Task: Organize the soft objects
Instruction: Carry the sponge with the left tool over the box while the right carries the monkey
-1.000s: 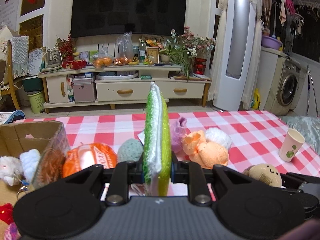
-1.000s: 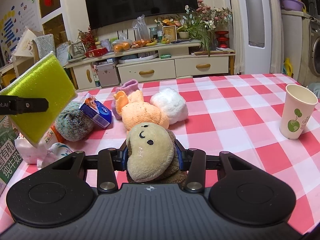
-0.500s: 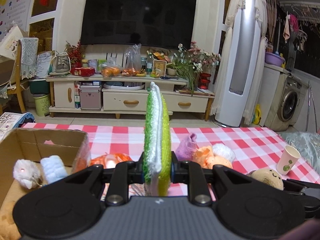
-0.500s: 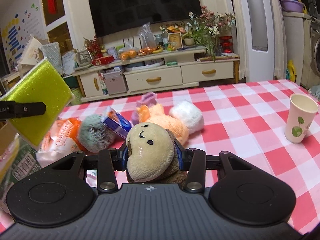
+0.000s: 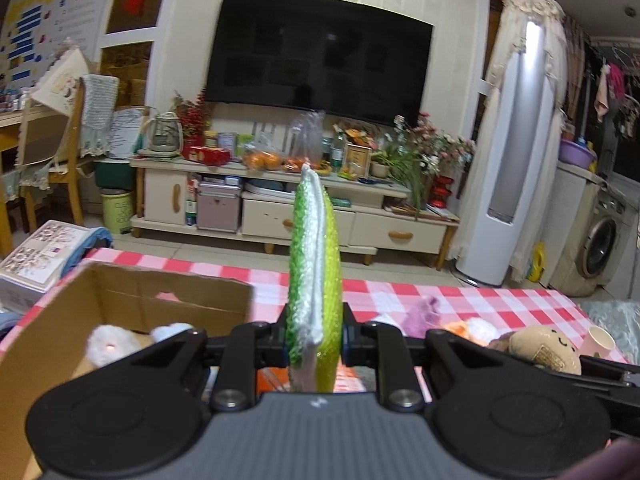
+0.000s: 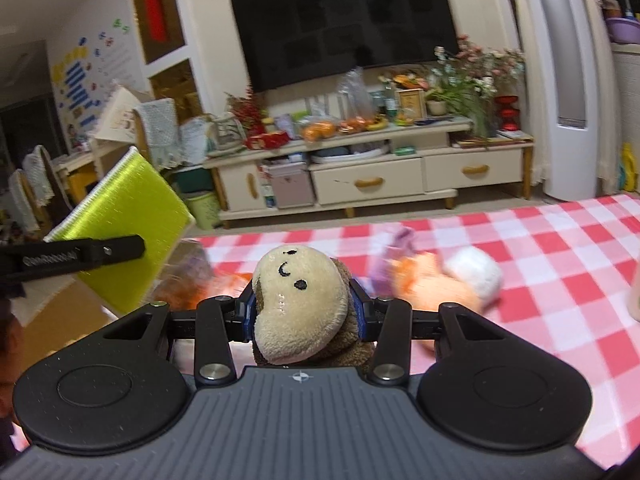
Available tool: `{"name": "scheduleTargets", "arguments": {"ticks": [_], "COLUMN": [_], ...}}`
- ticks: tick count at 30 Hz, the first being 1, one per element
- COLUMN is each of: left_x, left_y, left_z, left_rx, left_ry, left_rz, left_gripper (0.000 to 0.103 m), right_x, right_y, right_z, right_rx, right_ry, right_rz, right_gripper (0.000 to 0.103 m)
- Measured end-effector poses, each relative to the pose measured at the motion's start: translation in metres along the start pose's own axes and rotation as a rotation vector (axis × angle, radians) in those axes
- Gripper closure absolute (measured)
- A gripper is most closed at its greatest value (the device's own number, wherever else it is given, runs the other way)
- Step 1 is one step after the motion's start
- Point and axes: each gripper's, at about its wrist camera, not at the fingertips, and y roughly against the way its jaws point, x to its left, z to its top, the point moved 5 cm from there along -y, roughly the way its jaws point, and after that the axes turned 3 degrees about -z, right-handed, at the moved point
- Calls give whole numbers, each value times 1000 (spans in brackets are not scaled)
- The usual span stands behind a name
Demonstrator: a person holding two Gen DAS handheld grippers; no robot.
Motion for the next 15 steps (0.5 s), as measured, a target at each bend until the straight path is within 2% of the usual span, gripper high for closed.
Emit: {"name": "scheduleTargets", "arguments": {"ticks": [6, 15], "left_x": [34, 93], "left_y": [7, 9], "left_z": [3, 5], "left_rx": [-12, -13], "left_ry": [45, 104], "left_rz": [74, 224], "left_gripper": [84, 84], "right_x": [45, 107], "right_y": [-7, -24], "right_z": [12, 25], "right_rx": [-11, -7], "right_ry": [28, 69], "right_rz": [97, 243], "right_gripper": [49, 49]}}
